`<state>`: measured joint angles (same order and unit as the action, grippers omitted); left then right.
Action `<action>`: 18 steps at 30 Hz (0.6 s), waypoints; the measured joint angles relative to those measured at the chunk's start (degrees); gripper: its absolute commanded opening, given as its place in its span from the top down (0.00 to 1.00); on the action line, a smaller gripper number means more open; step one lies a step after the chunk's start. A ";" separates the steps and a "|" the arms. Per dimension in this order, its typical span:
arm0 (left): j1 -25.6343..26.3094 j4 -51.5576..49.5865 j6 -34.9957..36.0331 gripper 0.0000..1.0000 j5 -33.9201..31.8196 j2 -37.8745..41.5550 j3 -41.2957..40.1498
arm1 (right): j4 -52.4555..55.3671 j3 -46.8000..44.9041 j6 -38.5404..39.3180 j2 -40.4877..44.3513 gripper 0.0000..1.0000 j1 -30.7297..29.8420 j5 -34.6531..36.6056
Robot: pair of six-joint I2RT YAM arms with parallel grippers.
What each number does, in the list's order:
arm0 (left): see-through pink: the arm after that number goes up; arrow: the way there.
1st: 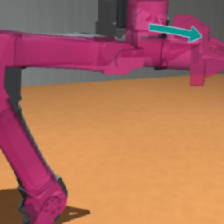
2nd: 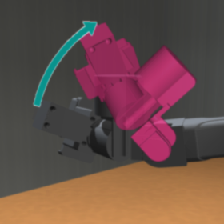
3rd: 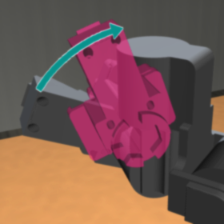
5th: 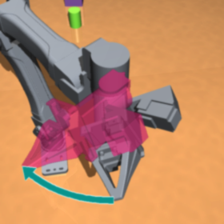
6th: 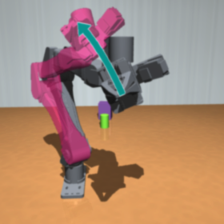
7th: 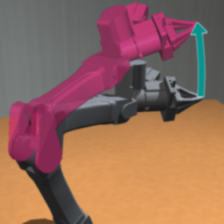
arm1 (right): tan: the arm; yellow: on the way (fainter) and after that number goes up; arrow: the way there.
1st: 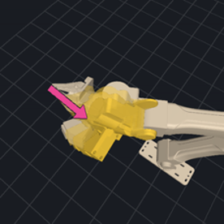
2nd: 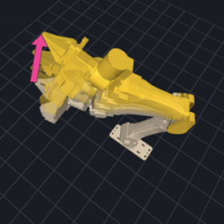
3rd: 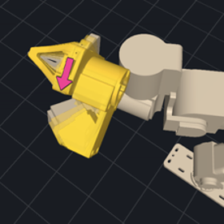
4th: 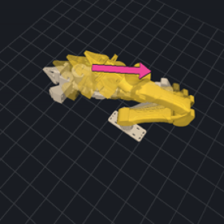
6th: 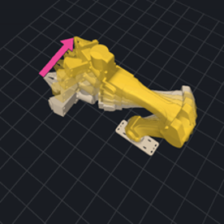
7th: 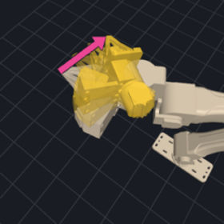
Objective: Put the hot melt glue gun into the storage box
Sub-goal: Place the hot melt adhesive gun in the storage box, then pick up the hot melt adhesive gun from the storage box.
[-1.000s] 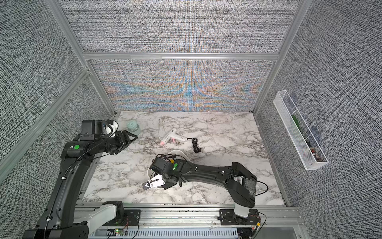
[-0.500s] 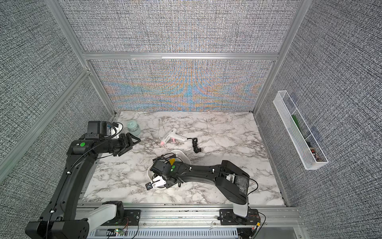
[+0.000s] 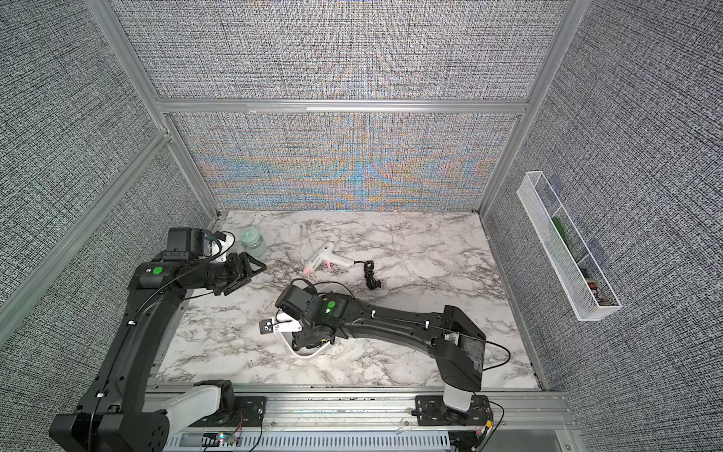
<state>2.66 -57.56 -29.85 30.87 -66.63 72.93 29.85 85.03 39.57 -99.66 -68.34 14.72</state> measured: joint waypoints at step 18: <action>37.24 -10.99 5.09 0.22 -18.75 -17.62 8.15 | 6.54 -18.43 -75.45 31.78 0.01 25.53 -1.25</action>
<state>39.90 -68.55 -24.75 12.12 -84.25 81.08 36.38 66.61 -35.88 -67.88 -42.81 13.47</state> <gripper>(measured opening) 0.778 0.992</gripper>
